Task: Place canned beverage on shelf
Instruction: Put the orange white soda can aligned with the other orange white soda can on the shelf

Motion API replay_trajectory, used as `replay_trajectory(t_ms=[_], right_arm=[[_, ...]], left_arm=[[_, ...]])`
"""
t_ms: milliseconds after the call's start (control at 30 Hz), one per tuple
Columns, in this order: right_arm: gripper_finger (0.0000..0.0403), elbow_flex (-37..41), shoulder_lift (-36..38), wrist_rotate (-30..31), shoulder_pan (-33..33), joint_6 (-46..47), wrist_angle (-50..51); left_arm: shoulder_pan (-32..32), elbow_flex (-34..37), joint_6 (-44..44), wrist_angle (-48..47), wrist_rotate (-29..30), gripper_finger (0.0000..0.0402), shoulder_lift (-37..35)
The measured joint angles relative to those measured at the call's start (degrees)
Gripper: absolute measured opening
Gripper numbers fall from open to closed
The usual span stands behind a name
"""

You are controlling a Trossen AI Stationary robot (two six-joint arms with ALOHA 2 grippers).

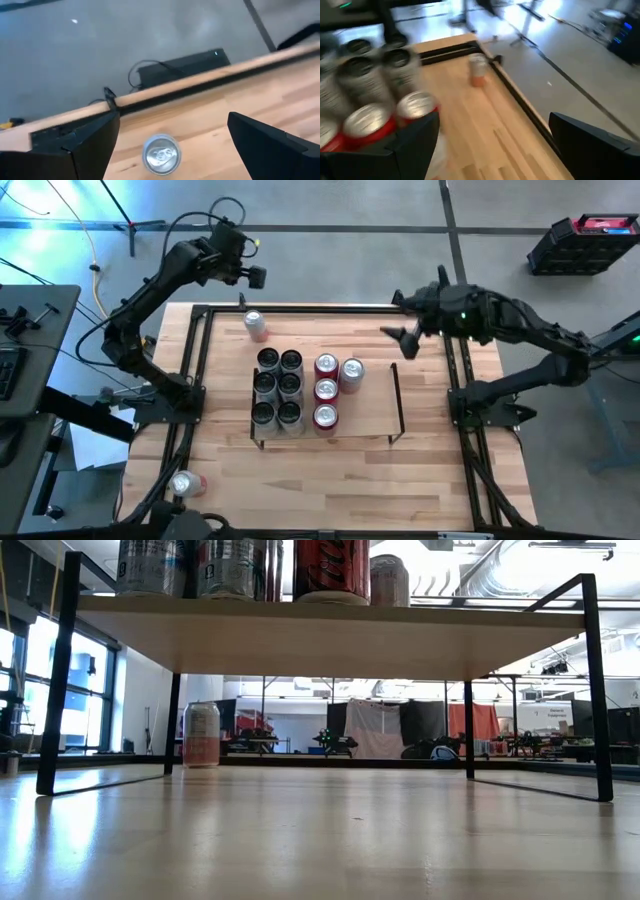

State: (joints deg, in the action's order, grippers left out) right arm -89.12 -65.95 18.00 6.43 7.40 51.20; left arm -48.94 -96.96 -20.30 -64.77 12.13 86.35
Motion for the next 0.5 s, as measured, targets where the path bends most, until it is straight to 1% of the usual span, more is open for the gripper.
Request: replay_trajectory(t_ms=[67, 233, 333, 433, 500], right_arm=[[0.0362, 0.0, 0.0, 0.0, 2.2, 2.1, 0.0], [0.0362, 0.0, -0.1, 1.4, 5.9, 3.8, -1.8], [0.0362, 0.0, -0.4, 1.9, 8.3, 7.6, -4.7], [0.0362, 0.0, -0.9, 2.1, 9.7, 10.9, -6.3], [0.0362, 0.0, -1.5, 2.0, 10.2, 12.0, -6.6]], left_arm=[[-0.7, 2.9, 0.5, 0.7, -1.0, 0.0362, 0.0], [-0.6, 14.0, -0.8, 4.4, 0.1, 0.0362, 0.1], [-0.3, 19.5, -1.9, 10.0, -1.1, 0.0362, 0.1], [0.0, 23.0, -2.1, 15.2, -3.5, 0.0362, 0.1], [0.1, 23.9, -1.8, 16.3, -4.6, 0.0362, 0.0]])
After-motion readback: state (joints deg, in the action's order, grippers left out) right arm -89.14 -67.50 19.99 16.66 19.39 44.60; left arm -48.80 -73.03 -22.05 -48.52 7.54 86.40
